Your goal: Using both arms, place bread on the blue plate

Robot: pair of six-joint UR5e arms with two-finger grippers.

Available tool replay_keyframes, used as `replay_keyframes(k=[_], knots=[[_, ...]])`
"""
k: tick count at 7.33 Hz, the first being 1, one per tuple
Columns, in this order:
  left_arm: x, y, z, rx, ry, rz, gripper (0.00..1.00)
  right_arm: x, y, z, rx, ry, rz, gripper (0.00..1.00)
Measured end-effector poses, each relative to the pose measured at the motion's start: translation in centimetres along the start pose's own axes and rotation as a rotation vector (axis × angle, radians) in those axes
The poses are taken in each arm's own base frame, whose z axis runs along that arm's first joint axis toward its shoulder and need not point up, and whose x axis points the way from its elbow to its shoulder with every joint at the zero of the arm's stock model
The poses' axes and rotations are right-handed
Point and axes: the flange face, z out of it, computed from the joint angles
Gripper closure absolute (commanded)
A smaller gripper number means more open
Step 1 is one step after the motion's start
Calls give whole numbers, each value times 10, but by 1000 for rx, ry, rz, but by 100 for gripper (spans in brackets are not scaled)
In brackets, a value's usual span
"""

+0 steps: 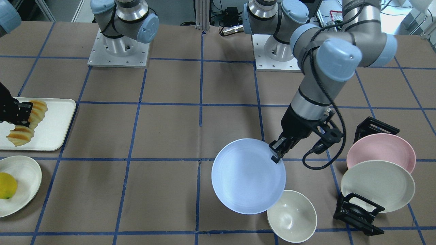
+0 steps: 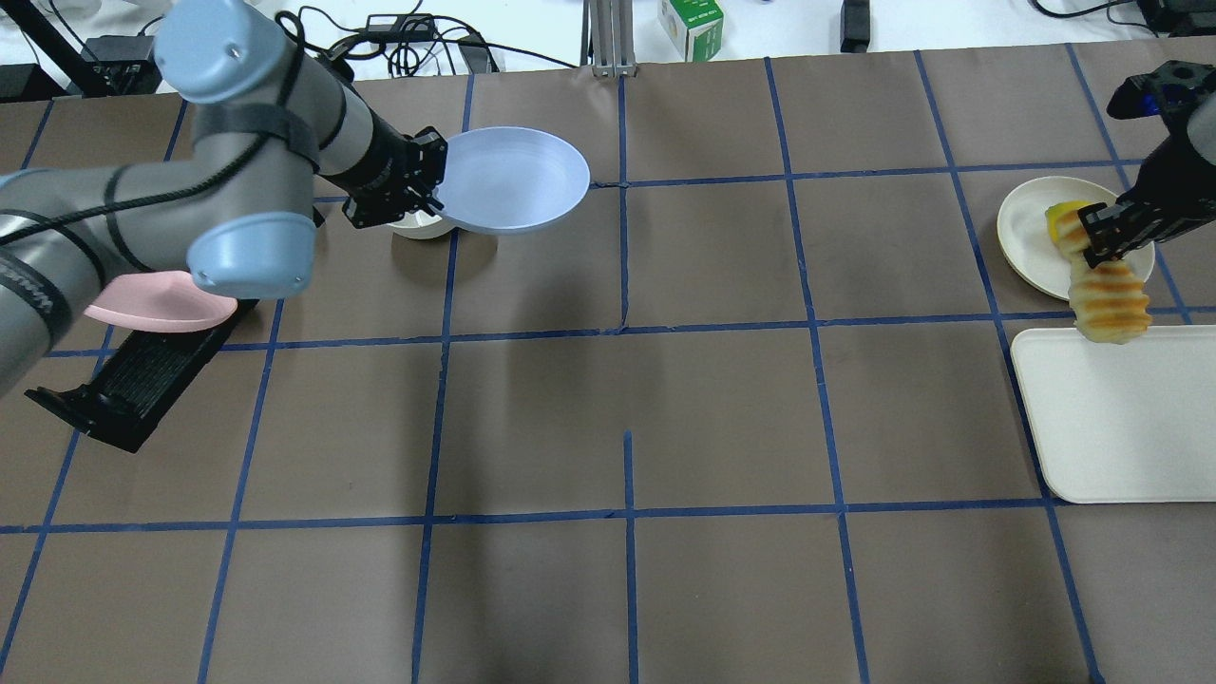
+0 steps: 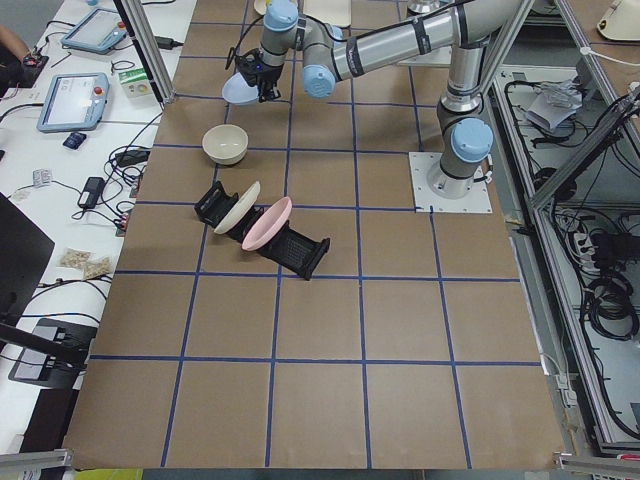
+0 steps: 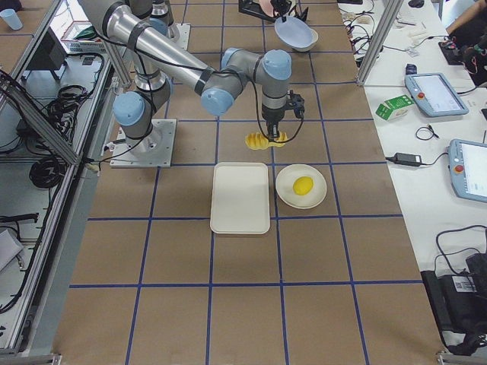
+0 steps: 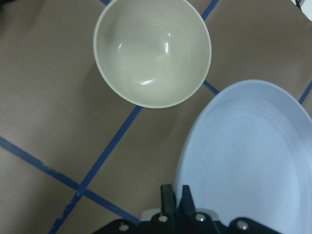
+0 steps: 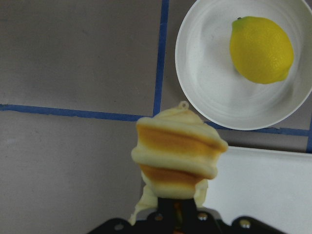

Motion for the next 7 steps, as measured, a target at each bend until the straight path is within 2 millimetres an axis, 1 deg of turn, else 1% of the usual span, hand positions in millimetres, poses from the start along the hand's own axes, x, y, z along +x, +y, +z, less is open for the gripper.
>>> replay_keyframes(k=[1, 2, 3, 4, 5, 6, 7], knots=[[6, 20, 23, -8, 15, -2, 100, -2, 0, -1, -4, -4, 4, 100], [15, 45, 43, -40, 18, 11, 100, -5, 0, -3, -4, -7, 7, 100], [22, 70, 62, -75, 10, 32, 100, -9, 0, -5, -2, -7, 13, 100], [24, 88, 78, -103, 1, 42, 100, -13, 0, -8, -1, -7, 23, 100], [26, 102, 91, -127, 3, 42, 100, -15, 0, -8, -1, -7, 27, 100], [28, 113, 97, -144, 14, 43, 100, -16, 0, -9, -1, -7, 29, 100], [29, 118, 101, -153, 20, 44, 100, -19, 0, -10, -1, -8, 33, 100]])
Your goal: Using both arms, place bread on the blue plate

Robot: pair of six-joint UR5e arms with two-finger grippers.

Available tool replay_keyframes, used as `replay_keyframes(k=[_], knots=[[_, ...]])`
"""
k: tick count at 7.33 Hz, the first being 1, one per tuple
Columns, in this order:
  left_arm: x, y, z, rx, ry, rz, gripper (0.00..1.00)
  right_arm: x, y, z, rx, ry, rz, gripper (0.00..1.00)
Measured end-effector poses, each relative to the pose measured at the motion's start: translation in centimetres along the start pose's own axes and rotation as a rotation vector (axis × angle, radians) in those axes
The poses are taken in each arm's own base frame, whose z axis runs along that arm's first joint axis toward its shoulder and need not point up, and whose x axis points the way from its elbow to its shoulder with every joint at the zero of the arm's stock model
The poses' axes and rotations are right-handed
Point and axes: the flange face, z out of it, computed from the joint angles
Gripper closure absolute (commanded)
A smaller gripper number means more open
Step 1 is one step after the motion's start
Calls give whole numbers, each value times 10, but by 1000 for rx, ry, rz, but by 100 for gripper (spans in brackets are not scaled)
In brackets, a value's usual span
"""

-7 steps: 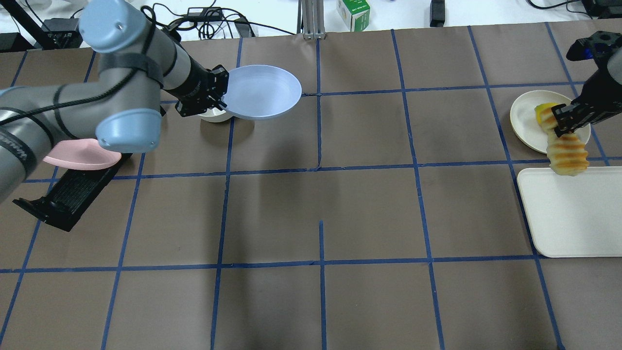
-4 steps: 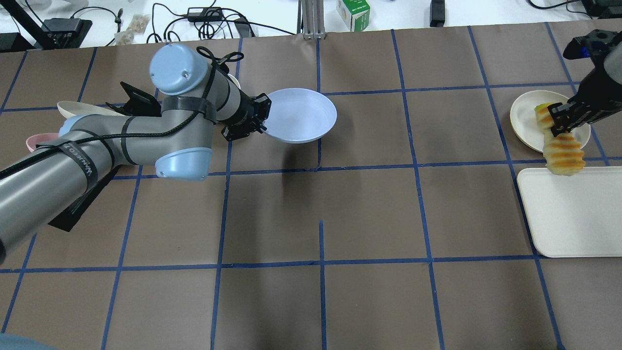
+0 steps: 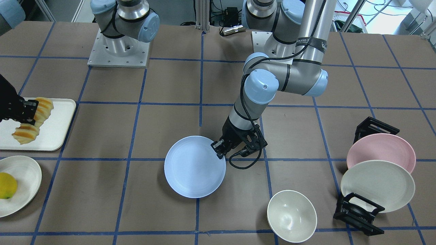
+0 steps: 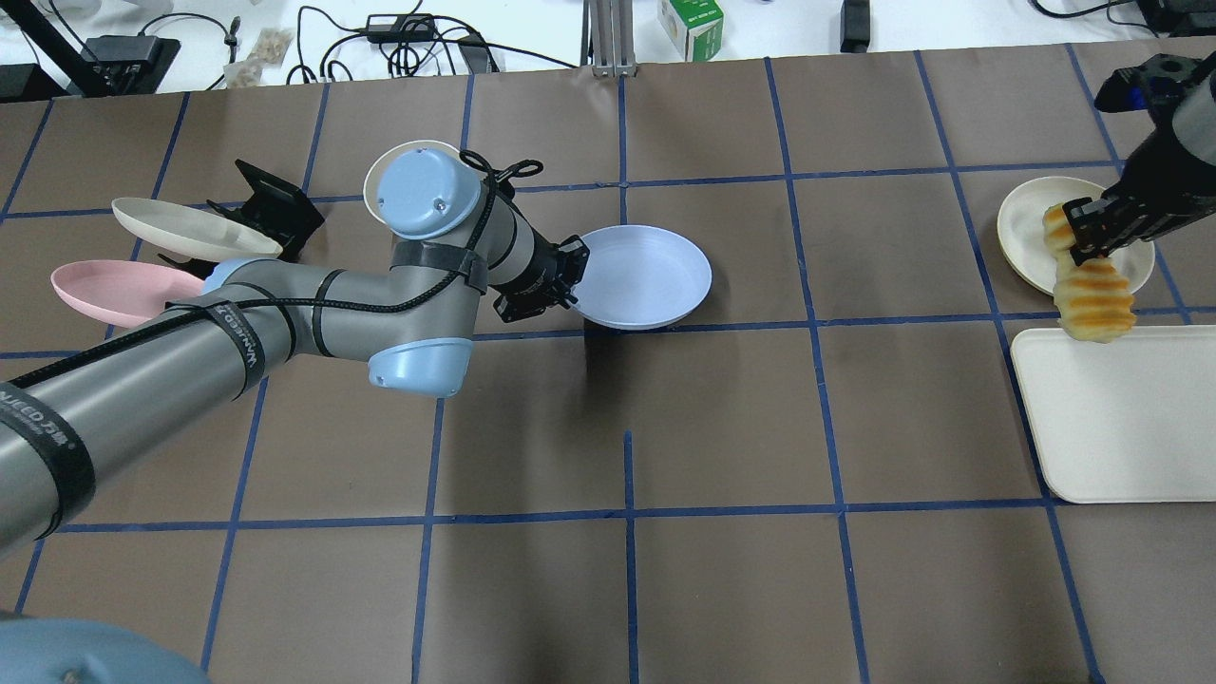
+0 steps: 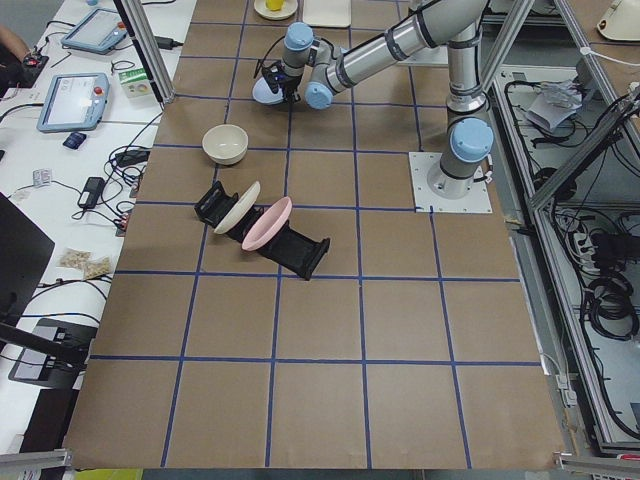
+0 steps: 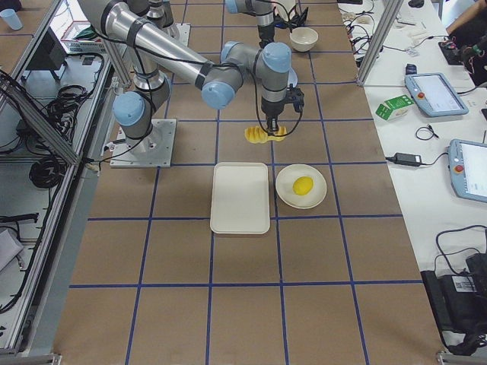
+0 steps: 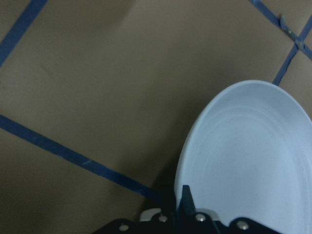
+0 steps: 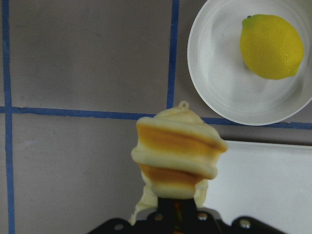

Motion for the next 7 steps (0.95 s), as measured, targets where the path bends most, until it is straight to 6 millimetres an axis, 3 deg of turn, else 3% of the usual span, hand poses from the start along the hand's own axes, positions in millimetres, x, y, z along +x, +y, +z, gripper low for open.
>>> replay_keyframes(k=[2, 3, 4, 5, 7], knots=[[-3, 7, 6, -14, -7, 1, 100, -34, -3, -11, 13, 1, 20, 100], [-9, 12, 11, -25, -19, -2, 60, -61, -8, -18, 24, 2, 18, 100], [-14, 15, 14, -31, -28, -5, 8, -92, -16, -31, 33, -10, 11, 100], [-15, 16, 14, -32, -30, -5, 0, -121, -26, -45, 32, -34, 16, 100], [-15, 12, 6, -21, -28, -9, 0, -186, -50, -50, 4, -70, 22, 100]])
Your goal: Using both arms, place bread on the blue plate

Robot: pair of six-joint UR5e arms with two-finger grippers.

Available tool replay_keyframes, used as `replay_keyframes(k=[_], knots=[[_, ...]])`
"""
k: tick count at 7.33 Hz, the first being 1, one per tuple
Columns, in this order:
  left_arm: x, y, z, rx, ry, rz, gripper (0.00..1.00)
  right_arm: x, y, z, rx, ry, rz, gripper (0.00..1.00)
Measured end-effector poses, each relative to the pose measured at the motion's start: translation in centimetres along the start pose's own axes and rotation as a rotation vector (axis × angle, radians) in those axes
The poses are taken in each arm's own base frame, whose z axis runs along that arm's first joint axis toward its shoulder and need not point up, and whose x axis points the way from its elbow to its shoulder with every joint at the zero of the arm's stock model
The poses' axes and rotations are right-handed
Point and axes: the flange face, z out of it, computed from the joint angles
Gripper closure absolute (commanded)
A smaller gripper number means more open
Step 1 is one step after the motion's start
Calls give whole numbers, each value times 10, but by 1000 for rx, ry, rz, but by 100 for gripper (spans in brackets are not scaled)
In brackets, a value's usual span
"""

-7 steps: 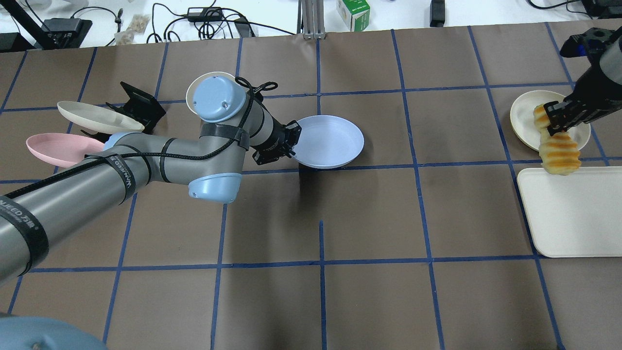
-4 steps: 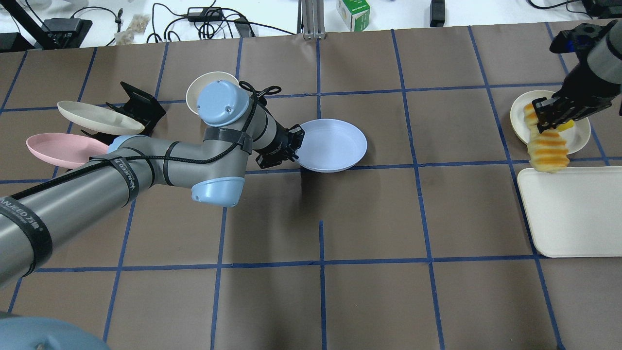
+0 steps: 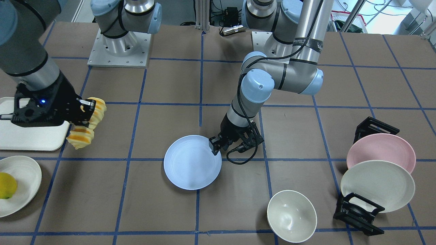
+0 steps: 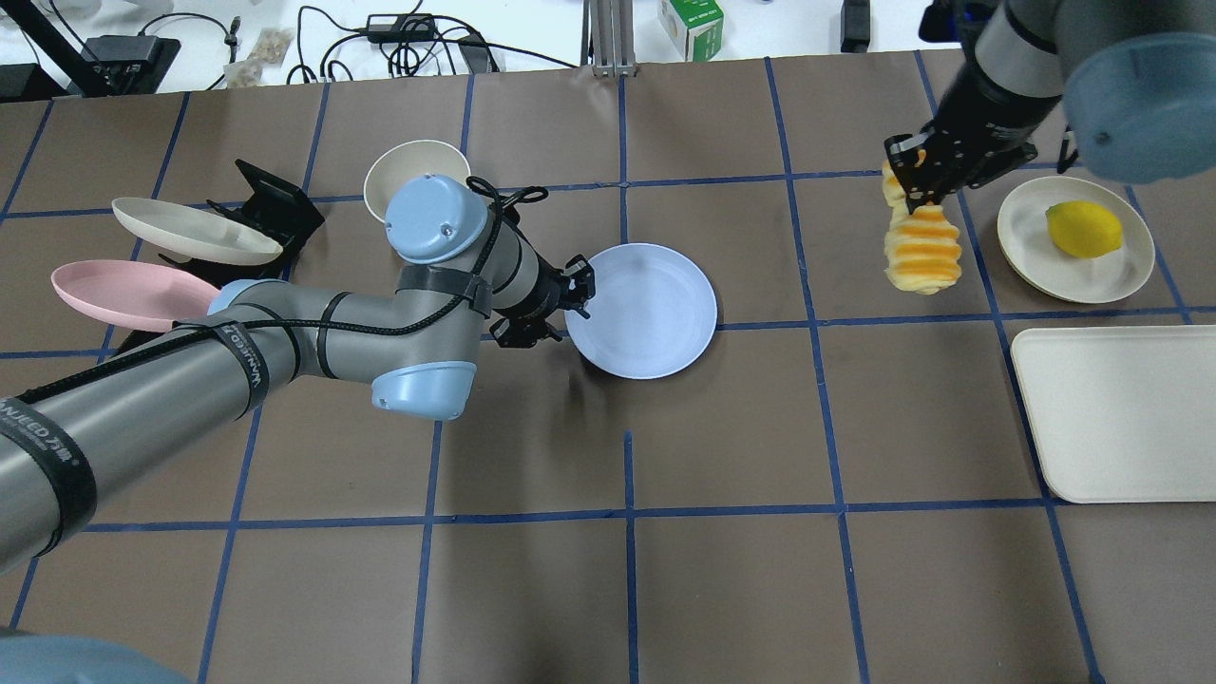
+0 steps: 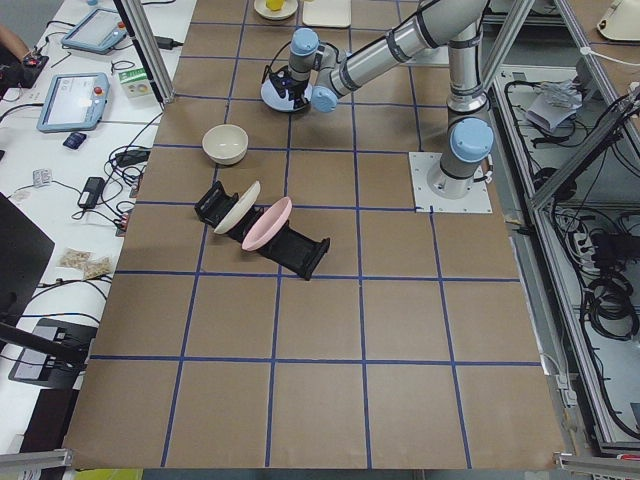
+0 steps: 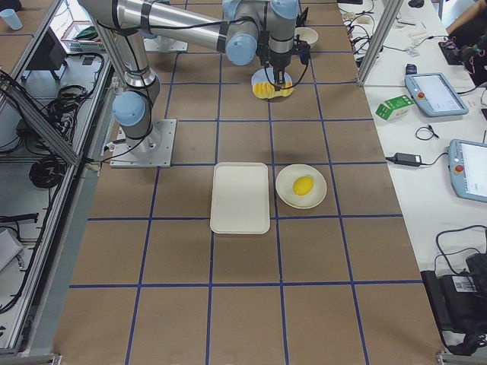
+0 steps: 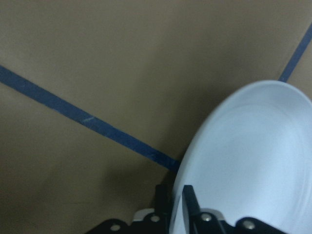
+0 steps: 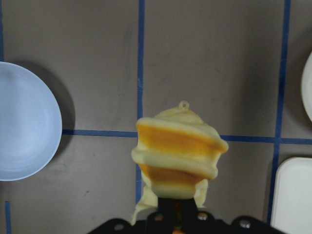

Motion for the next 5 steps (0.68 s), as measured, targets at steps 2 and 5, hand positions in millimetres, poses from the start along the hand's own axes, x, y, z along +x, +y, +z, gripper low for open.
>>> replay_keyframes(k=[2, 5], knots=[[-8, -30, -27, 26, -12, 5, 0, -49, -13, 30, -48, -21, 8, 100], [-24, -105, -125, 14, -201, 243, 0, -122, -32, 97, -58, -77, 49, 100]])
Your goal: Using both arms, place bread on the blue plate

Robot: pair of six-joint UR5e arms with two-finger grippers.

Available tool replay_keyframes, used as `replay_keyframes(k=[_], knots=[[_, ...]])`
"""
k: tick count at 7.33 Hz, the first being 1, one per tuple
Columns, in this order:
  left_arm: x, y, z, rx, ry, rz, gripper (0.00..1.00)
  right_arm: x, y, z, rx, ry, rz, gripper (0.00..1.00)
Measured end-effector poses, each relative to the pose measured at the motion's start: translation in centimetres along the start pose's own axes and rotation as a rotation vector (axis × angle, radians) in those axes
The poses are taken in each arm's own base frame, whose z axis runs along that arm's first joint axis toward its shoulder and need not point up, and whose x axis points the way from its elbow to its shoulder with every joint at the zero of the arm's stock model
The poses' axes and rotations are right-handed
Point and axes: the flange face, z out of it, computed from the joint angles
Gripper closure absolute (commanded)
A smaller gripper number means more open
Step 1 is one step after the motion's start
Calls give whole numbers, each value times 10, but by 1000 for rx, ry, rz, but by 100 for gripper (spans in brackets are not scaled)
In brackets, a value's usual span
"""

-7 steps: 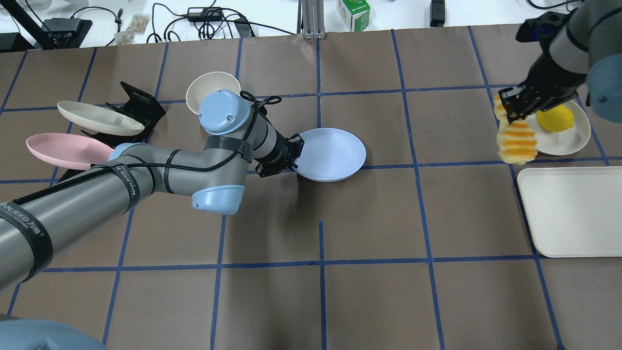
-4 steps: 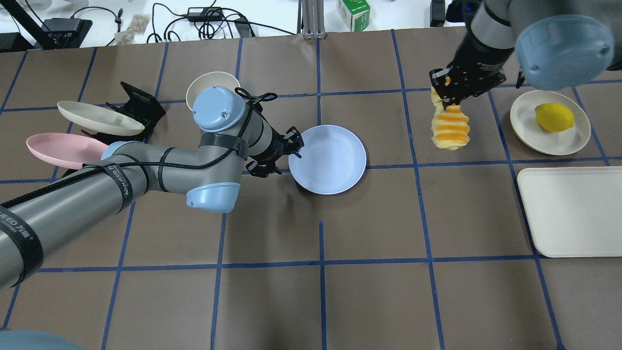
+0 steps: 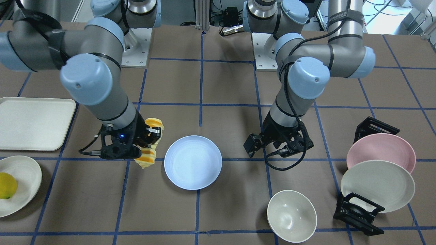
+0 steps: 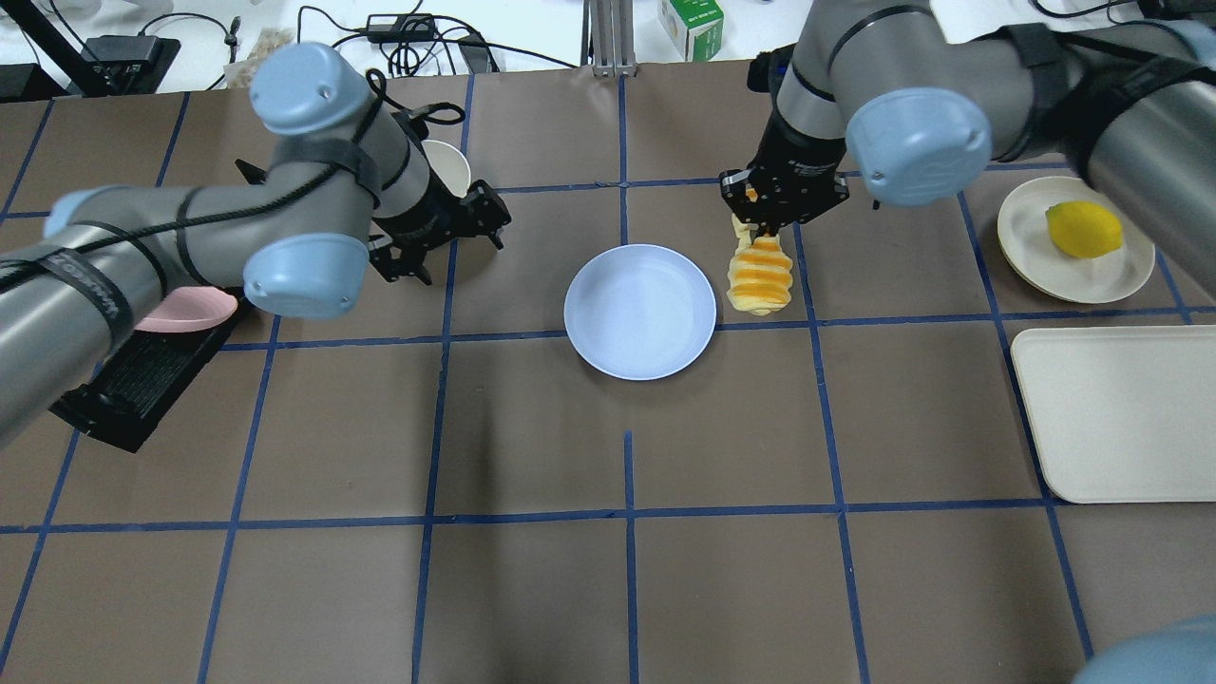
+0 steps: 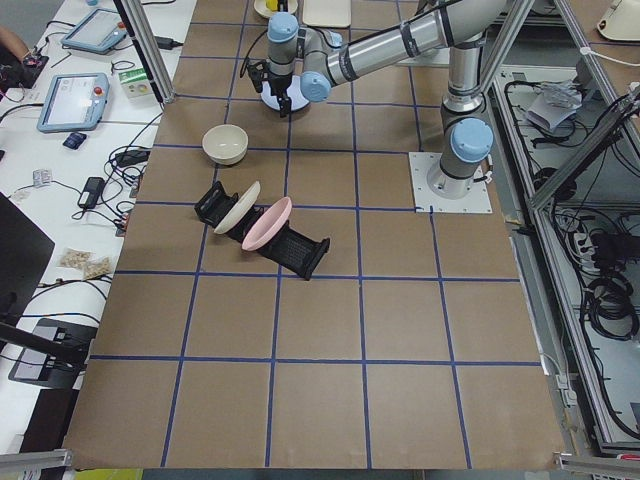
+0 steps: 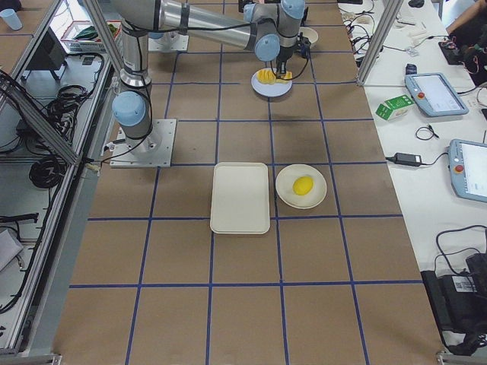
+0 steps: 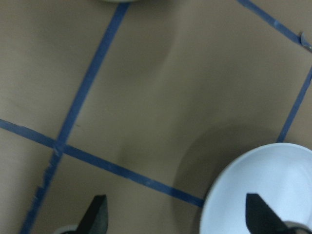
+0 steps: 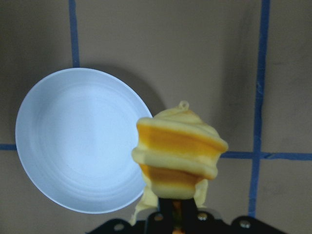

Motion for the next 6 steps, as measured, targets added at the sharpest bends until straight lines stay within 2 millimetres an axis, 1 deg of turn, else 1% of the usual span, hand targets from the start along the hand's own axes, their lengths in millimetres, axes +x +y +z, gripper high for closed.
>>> replay_keyframes(k=[1, 2, 3, 4, 5, 6], knots=[[-18, -13, -39, -19, -47, 61, 0, -28, -2, 27, 8, -2, 17, 100], [-31, -21, -81, -16, -59, 131, 0, -55, 1, 49, 13, -1, 20, 100], [-38, -23, -119, 1, -61, 207, 0, -75, 4, 68, 12, 0, 21, 100], [-43, -16, -142, -14, -66, 245, 0, -85, 4, 82, 13, -1, 23, 100], [-48, -3, -156, -58, -73, 259, 0, -90, 2, 94, 13, -2, 26, 58], [-53, 9, -164, -97, -78, 262, 0, -92, 1, 104, 8, 1, 29, 1]])
